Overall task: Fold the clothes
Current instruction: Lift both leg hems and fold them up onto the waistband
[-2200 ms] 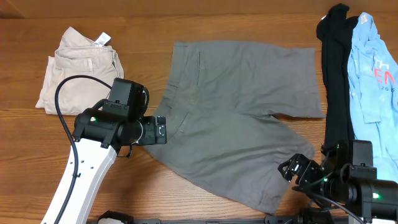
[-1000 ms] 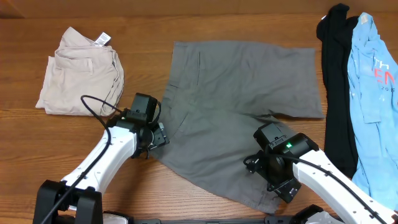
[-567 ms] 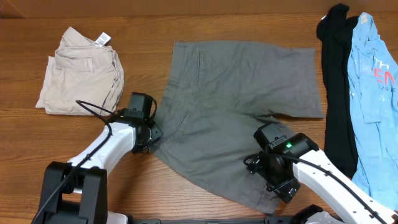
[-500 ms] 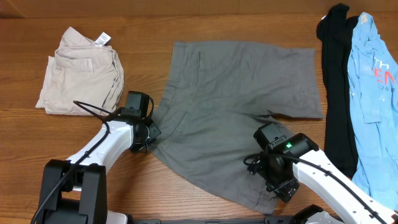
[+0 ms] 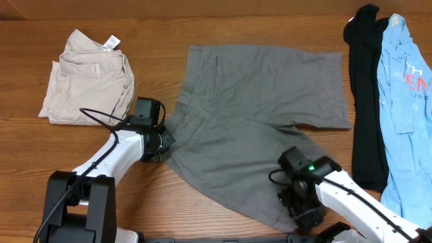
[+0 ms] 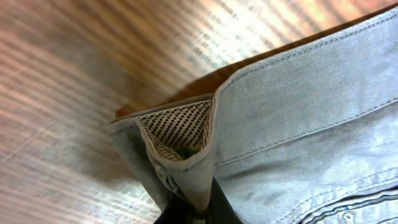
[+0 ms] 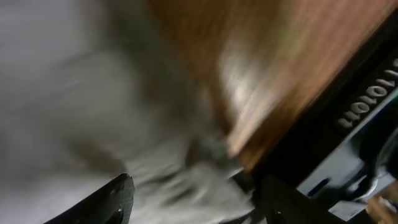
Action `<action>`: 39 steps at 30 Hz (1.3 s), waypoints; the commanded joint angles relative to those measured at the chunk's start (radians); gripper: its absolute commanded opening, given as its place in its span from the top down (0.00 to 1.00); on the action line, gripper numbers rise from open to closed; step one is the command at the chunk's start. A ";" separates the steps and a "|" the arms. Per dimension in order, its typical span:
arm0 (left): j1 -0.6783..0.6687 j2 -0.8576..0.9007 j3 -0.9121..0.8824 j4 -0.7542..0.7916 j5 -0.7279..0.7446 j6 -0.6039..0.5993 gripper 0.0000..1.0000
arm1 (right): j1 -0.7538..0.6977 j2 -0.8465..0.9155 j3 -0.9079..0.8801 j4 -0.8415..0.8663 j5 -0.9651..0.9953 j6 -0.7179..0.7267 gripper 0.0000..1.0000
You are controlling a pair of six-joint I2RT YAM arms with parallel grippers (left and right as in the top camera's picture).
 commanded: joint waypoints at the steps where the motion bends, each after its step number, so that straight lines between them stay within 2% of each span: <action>1: 0.005 0.101 -0.059 0.027 0.005 0.011 0.96 | 0.006 -0.002 -0.061 0.068 -0.072 0.057 0.30; 4: 0.005 0.101 -0.059 0.027 0.005 0.012 0.95 | 0.032 -0.002 -0.105 0.190 -0.123 0.057 0.30; 6: 0.005 0.101 -0.059 0.028 0.005 0.012 0.93 | 0.067 -0.002 -0.118 0.247 -0.134 0.057 0.35; 7: 0.005 0.101 -0.059 0.028 0.005 0.012 0.93 | 0.100 -0.002 -0.120 0.278 -0.135 0.063 0.41; 8: 0.005 0.101 -0.059 0.028 0.005 0.012 0.93 | 0.118 -0.002 -0.119 0.280 -0.132 0.079 0.55; 10: 0.005 0.101 -0.059 0.028 0.005 0.012 0.96 | 0.142 -0.002 -0.119 0.263 -0.126 0.079 0.93; 11: 0.005 0.101 -0.059 0.028 0.005 0.013 0.96 | 0.143 -0.002 -0.119 0.251 -0.124 0.078 0.96; 13: 0.006 0.101 -0.058 0.028 0.005 0.018 0.96 | 0.143 -0.003 -0.117 0.225 -0.106 0.052 0.96; 18: 0.029 0.094 0.009 -0.053 0.080 0.159 0.96 | 0.137 -0.060 -0.035 0.093 -0.032 -0.034 0.96; 21: 0.060 0.072 0.124 -0.204 0.176 0.322 0.96 | 0.137 -0.146 0.125 -0.077 0.072 -0.134 0.96; 26: 0.071 -0.010 0.275 -0.426 0.188 0.436 0.96 | 0.137 -0.245 0.414 -0.318 0.236 -0.248 0.96; 31: 0.071 -0.180 0.344 -0.526 0.185 0.466 0.96 | 0.137 -0.259 0.632 -0.468 0.348 -0.305 0.96; 39: 0.071 -0.484 0.367 -0.625 0.164 0.480 0.96 | 0.137 -0.283 0.745 -0.531 0.349 -0.335 0.96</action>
